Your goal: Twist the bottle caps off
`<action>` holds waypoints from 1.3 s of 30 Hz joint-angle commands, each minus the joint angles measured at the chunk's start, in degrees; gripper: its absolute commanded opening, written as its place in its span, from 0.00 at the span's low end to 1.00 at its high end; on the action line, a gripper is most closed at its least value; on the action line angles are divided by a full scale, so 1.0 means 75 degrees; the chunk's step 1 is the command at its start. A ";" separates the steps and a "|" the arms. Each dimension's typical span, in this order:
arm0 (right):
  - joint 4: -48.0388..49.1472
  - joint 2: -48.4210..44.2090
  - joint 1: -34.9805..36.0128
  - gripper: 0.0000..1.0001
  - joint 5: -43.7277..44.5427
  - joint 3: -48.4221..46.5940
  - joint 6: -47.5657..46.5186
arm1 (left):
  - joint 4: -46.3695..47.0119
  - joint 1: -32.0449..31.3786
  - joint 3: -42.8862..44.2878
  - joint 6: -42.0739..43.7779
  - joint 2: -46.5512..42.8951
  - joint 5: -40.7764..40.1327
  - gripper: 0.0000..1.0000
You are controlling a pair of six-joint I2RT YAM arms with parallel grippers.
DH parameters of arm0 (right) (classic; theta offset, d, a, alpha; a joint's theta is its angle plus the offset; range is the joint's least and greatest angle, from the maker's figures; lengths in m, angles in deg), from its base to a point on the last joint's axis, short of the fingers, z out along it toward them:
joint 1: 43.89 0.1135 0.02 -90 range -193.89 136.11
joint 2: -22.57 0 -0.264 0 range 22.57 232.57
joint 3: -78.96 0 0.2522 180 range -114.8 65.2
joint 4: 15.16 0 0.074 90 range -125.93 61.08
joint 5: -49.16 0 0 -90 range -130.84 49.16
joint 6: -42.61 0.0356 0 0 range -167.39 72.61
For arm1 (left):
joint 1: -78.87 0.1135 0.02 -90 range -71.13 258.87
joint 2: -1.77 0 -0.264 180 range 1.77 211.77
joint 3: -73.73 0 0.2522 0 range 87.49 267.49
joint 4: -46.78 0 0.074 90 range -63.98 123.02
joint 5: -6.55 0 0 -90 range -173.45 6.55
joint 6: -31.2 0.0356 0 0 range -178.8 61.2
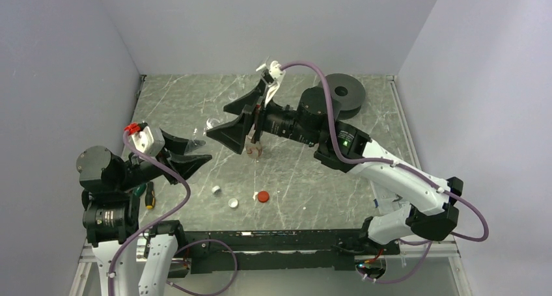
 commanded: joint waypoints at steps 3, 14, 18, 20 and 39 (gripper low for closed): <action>0.0705 0.0253 0.0364 0.90 0.0123 -0.0309 0.0060 | 0.0105 -0.0009 0.0062 0.0071 0.0199 0.0003 0.00; -0.0231 0.0801 0.0497 0.00 0.0997 -0.0991 -0.0134 | -0.0473 -0.0007 0.0184 0.0380 0.0221 0.0123 0.57; -0.0652 0.0572 0.0477 0.00 0.1626 -0.1093 -0.0713 | -0.1121 -0.0010 0.0315 0.0738 0.0380 0.0083 0.99; -0.0917 0.0409 0.0427 0.00 0.2012 -0.1127 -0.1037 | -0.1419 -0.0016 0.0415 0.1021 0.0441 -0.0169 0.99; -0.0566 0.1282 -0.2133 0.00 0.4522 0.0031 -0.3064 | -0.2776 -0.0017 0.1351 0.1329 0.1180 -0.1463 0.99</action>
